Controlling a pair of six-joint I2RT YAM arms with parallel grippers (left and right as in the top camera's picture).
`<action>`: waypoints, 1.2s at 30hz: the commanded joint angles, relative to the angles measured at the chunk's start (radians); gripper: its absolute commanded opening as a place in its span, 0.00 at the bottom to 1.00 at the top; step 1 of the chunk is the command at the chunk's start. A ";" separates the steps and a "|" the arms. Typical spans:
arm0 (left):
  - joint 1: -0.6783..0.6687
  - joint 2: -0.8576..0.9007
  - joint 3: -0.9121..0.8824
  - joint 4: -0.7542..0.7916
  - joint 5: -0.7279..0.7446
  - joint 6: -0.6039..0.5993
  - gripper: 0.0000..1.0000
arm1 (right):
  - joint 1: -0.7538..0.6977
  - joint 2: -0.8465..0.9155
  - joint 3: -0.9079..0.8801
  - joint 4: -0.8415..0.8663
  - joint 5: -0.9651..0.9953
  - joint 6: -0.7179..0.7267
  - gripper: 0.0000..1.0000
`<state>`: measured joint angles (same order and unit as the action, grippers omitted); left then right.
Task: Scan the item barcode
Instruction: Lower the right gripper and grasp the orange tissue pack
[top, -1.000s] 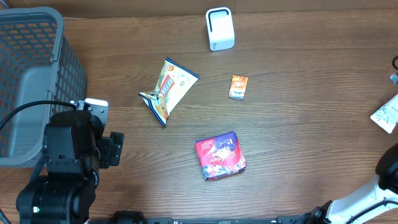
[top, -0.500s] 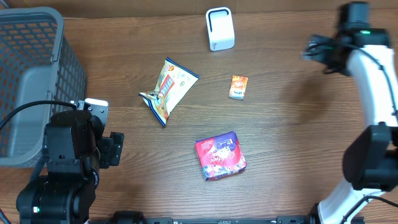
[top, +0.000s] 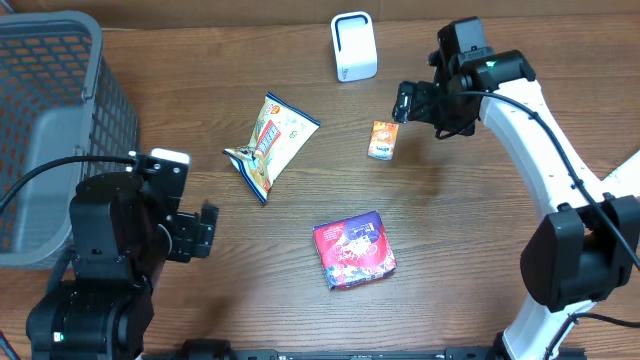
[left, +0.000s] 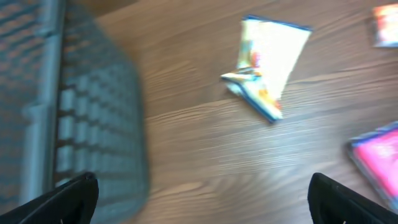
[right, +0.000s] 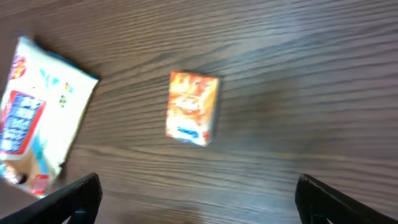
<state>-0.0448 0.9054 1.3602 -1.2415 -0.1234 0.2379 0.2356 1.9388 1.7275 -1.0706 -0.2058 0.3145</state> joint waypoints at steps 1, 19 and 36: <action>0.006 -0.003 0.000 0.004 0.162 -0.014 1.00 | 0.011 0.058 -0.008 0.023 -0.082 -0.003 1.00; 0.006 -0.003 0.000 -0.012 0.161 -0.014 1.00 | 0.040 0.160 0.008 -0.044 -0.051 -0.746 1.00; 0.006 -0.003 0.000 -0.015 0.161 -0.014 1.00 | 0.042 0.162 0.008 0.072 -0.090 -1.081 1.00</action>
<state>-0.0448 0.9051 1.3598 -1.2568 0.0235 0.2375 0.2756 2.1143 1.7214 -0.9958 -0.3134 -0.6365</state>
